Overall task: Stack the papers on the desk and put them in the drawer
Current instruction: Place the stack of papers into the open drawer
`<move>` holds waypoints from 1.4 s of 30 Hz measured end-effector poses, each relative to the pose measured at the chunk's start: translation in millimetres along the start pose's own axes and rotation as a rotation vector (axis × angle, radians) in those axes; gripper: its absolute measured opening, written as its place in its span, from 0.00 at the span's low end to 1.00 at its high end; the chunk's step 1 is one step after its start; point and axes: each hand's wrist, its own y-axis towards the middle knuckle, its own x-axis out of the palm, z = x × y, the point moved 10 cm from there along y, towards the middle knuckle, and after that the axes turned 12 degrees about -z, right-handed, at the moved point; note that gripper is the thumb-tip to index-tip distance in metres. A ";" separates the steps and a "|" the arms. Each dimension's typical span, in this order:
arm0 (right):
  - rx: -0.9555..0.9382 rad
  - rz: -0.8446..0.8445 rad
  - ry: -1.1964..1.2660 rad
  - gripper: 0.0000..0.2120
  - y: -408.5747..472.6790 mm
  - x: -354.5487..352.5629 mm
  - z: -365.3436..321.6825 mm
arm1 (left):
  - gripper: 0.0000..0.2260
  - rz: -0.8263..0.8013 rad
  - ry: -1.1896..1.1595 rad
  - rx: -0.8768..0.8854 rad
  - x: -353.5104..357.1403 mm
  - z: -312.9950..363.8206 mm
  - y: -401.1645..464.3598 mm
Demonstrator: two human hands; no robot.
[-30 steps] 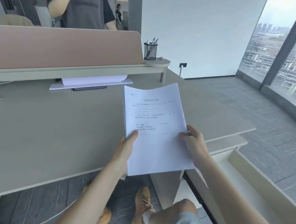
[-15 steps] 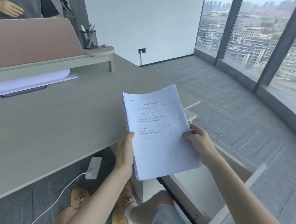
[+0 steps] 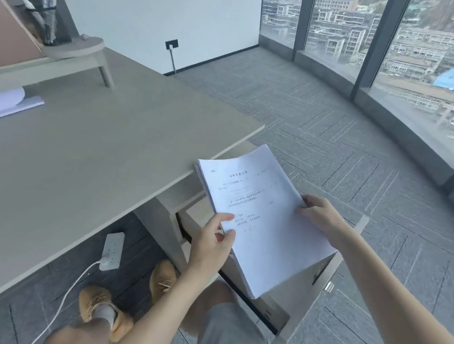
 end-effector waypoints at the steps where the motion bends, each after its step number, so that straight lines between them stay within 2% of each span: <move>1: 0.015 0.003 -0.029 0.06 2.2 -1.9 5.3 | 0.10 -0.028 0.046 0.001 6.3 -0.3 2.6; 5: 0.058 -0.010 -0.212 0.07 18.6 2.8 16.8 | 0.13 -0.210 0.201 -0.021 31.6 -6.8 20.5; 9: 0.070 0.002 -0.492 0.15 39.2 10.7 16.4 | 0.16 -0.368 0.440 -0.051 55.2 -20.5 40.6; 13: 0.082 0.001 -0.568 0.18 59.0 12.8 26.2 | 0.18 -0.518 0.585 -0.099 75.9 -36.9 55.5; 16: 0.097 -0.030 -0.654 0.21 71.1 14.5 36.1 | 0.14 -0.635 0.687 -0.147 89.6 -48.2 63.7; 18: 0.114 -0.059 -0.712 0.23 76.6 16.2 44.0 | 0.20 -0.678 0.741 -0.153 95.6 -53.5 69.2; 20: 0.129 -0.069 -0.743 0.24 81.1 16.7 50.3 | 0.23 -0.708 0.779 -0.155 100.6 -58.7 72.9; 24: 0.174 -0.052 -0.812 0.23 84.6 16.0 57.5 | 0.21 -0.777 0.852 -0.152 107.3 -69.4 74.6; 30: 0.275 -0.101 -0.882 0.13 86.0 23.7 70.8 | 0.19 -0.827 1.048 -0.149 112.7 -66.0 73.0; 34: 0.269 -0.128 -0.871 0.22 81.2 30.7 67.8 | 0.21 -0.866 1.133 -0.194 112.4 -64.3 67.7; 36: 0.246 -0.115 -0.854 0.23 76.2 32.5 61.1 | 0.21 -0.864 1.131 -0.206 108.6 -61.8 65.7; 42: 0.156 -0.049 -0.879 0.29 49.4 34.5 37.0 | 0.19 -0.754 1.099 -0.167 85.4 -43.4 70.7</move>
